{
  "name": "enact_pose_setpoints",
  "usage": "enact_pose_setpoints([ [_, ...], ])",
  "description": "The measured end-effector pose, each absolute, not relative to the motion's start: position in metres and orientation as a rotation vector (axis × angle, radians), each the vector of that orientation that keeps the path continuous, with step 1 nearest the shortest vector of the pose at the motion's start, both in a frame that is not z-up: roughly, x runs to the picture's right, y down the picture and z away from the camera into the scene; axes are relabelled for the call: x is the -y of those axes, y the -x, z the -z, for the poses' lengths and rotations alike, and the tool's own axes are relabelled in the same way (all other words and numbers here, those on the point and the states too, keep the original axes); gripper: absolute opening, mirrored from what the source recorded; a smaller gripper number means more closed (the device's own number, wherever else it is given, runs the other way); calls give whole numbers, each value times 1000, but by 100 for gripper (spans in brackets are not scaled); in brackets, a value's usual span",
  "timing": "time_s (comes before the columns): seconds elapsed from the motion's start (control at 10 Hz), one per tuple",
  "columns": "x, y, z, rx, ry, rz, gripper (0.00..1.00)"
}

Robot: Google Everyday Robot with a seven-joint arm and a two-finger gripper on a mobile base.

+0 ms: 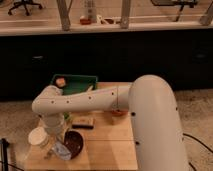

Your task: Wipe purple bowl with towel

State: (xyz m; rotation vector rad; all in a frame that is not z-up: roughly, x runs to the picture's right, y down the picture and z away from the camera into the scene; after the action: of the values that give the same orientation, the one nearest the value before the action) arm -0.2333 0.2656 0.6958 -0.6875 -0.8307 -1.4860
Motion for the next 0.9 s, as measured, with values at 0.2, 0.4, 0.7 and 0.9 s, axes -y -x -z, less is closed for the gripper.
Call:
enact_pose_setpoints([
  [0.2, -282, 218, -684, 844, 696, 1486, 0],
  [0.4, -286, 194, -679, 837, 698, 1459, 0],
  [0.7, -282, 159, -679, 802, 690, 1394, 0],
  [0.9, -269, 150, -690, 779, 677, 1366, 0],
])
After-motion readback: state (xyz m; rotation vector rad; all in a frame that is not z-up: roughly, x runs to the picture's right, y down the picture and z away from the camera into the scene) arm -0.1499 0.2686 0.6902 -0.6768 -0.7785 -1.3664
